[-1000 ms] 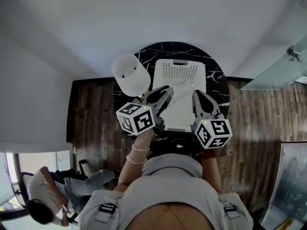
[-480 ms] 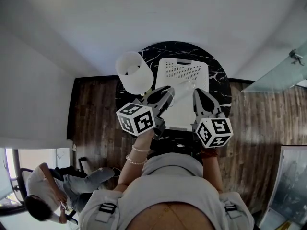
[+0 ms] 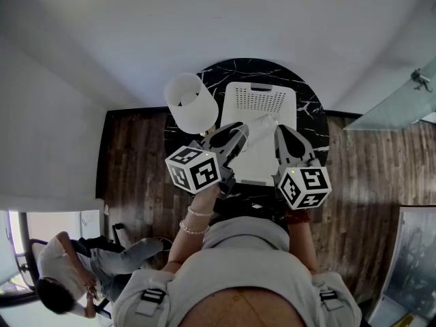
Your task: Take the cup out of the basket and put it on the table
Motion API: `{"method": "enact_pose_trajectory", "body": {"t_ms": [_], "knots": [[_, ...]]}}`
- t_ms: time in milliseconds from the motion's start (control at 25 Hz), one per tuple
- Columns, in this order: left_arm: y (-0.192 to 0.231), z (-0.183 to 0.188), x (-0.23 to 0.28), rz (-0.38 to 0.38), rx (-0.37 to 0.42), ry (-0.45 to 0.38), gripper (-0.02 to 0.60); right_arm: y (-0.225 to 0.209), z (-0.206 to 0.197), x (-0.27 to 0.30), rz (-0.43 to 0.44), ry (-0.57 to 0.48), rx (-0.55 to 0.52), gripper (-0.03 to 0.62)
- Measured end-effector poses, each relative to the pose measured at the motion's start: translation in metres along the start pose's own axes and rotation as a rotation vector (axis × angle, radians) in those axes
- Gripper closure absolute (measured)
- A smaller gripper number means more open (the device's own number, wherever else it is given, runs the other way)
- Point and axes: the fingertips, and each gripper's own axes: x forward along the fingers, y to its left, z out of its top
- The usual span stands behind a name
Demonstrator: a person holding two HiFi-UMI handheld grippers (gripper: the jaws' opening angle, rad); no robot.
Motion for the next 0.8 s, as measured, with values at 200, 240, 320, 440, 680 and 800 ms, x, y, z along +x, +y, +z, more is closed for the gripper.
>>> {"method": "enact_pose_trajectory", "body": {"t_ms": [200, 240, 320, 440, 680, 800], "knots": [[-0.0008, 0.0000, -0.0013, 0.004, 0.006, 0.003, 0.522, -0.0006, -0.0010, -0.0011, -0.005, 0.008, -0.009, 0.582], [-0.0006, -0.0002, -0.0015, 0.005, 0.006, 0.004, 0.522, -0.0005, -0.0010, -0.0012, -0.005, 0.008, -0.010, 0.582], [0.0003, -0.0009, -0.0016, 0.007, 0.007, 0.004, 0.522, -0.0006, -0.0013, -0.0012, -0.005, 0.008, -0.009, 0.582], [0.0012, -0.0019, -0.0015, 0.007, 0.006, 0.005, 0.522, -0.0008, -0.0018, -0.0013, -0.007, 0.010, -0.009, 0.582], [0.0006, -0.0035, -0.0015, 0.005, 0.006, 0.010, 0.522, 0.0000, -0.0029, -0.0022, -0.005, 0.013, -0.009, 0.582], [0.0005, -0.0029, -0.0017, 0.007, 0.006, 0.012, 0.522, 0.0006, -0.0022, -0.0022, -0.005, 0.015, -0.010, 0.582]]}}
